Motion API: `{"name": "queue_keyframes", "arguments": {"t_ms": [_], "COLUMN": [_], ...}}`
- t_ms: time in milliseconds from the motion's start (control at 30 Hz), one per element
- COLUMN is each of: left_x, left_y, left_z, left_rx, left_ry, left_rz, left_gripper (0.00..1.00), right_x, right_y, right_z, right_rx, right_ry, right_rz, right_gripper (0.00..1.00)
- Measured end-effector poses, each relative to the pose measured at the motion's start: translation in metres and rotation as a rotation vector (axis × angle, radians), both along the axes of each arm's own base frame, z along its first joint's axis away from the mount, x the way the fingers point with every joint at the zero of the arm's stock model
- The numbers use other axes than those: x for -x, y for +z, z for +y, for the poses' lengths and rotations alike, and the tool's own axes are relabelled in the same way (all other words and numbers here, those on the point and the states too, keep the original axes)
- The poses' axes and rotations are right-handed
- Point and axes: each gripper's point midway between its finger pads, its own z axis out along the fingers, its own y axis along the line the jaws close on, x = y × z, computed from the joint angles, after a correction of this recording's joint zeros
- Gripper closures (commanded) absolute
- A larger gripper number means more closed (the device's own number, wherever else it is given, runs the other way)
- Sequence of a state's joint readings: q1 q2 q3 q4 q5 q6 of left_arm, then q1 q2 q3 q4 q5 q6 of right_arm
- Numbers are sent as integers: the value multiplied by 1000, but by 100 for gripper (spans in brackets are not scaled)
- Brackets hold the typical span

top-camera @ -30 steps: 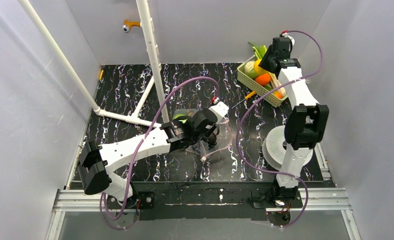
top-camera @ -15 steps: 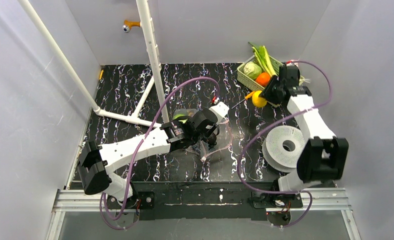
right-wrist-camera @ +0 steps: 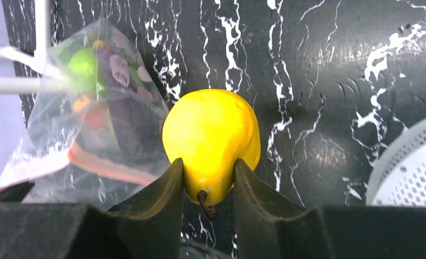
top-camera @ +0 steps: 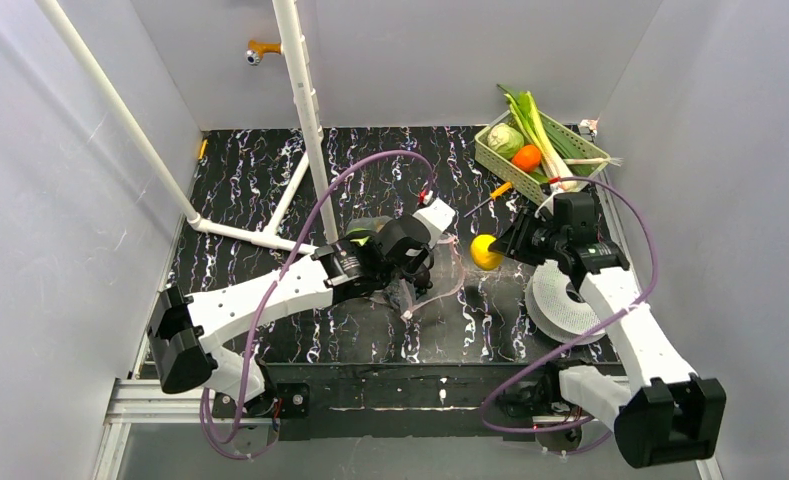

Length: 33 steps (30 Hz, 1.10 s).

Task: Place the food in the zip-top bag and seal the zipper
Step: Place the fake fruit in the zipper food storage bag.

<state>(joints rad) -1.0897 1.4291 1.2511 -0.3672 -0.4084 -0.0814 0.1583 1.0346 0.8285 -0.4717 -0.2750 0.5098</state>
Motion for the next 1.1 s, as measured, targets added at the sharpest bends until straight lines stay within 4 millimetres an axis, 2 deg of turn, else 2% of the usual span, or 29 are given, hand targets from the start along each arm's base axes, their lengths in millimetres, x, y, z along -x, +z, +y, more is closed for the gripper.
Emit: {"name": "queue_keyframes", "arguments": {"t_ms": [67,200,267,367,500,600,733,867,1100], "left_x": [0,0,-2,-3,-3,-2,-2,-2,-2], "left_y": [3,8,12,18,26,27,26,26,27], "left_z": [1,2,4,6,7,9,9,9,10], "left_rx": [6,17,25,38,60,66,66,66,72], "left_ry": [1,7,16,25,30,31,31,31,31], "left_rz": [-4,-15,-28,-41,-56,-60,-60,-59,-63], "left_gripper": [100,100,100,100,100,100,100,100,100], "right_x": [8,17,25,48,79,86,80,69,35], "right_y": [14,66,91,109,97,80,56,38,42], "right_z": [-2,0,8,34,70,92,120,136,139], "right_rx": [18,5,-31,-86,-148,-162,-125,-47,-3], "right_ry": [10,42,96,229,392,462,513,493,335], "right_rz": [-27,-155,-237,-331,-335,-277,-192,-157,-224], "right_gripper": [99,99,99,99,99,99,99,99,99]}}
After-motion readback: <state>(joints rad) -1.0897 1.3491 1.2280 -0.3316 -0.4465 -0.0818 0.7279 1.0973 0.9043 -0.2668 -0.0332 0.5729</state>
